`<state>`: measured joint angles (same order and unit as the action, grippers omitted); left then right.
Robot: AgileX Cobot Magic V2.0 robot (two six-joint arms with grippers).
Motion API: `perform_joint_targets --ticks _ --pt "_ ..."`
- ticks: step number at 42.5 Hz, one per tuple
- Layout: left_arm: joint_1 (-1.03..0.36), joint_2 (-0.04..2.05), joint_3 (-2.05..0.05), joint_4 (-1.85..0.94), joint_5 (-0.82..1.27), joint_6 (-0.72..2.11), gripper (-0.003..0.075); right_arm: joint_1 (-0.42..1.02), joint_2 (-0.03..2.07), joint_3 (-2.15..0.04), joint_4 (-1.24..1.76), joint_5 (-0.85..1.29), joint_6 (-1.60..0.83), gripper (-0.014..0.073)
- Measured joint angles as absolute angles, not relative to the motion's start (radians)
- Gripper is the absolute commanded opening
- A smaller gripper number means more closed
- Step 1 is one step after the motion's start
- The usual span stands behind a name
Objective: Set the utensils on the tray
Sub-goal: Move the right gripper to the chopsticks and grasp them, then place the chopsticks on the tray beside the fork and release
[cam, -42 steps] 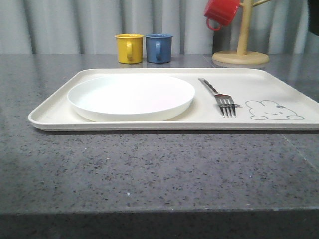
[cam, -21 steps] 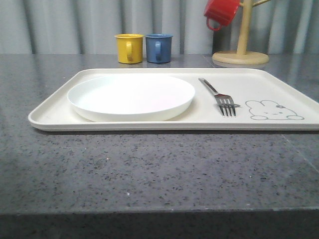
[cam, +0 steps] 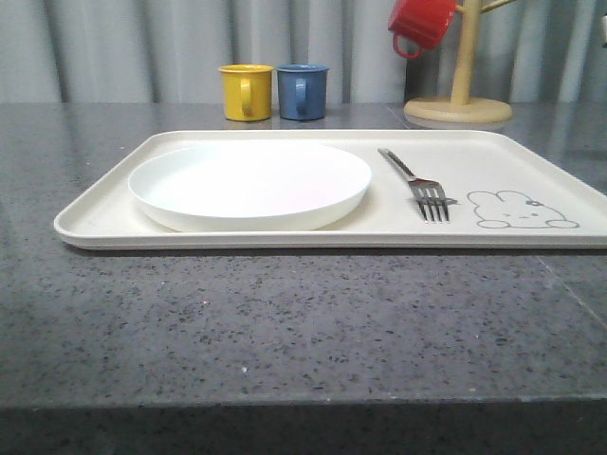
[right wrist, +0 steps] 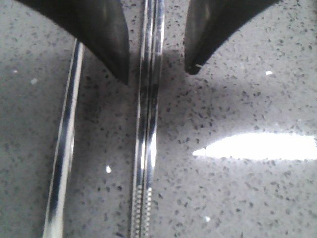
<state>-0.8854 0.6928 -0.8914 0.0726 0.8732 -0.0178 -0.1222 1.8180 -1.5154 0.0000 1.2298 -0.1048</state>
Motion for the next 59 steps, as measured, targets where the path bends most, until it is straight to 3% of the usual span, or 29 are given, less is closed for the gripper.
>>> perform_joint_targets --ticks 13,21,26,36,59 --pt "-0.885 0.693 -0.891 0.073 0.873 -0.018 0.0417 -0.122 1.837 -1.515 -0.005 1.23 -0.106 0.0283" --pt "-0.885 0.693 -0.891 0.073 0.873 -0.018 0.0417 -0.124 1.837 -1.515 -0.013 1.229 -0.109 0.0104" --pt "-0.885 0.693 -0.891 0.073 0.873 -0.018 0.0417 -0.124 1.837 -1.515 -0.015 1.228 -0.109 0.0034" --pt "-0.885 0.693 -0.891 0.073 0.873 -0.018 0.0417 -0.105 1.831 -1.529 0.043 1.228 -0.107 0.0031" --pt "-0.885 0.693 -0.891 0.073 0.873 -0.018 0.0417 0.173 1.811 -1.64 0.324 1.233 -0.026 0.0033"
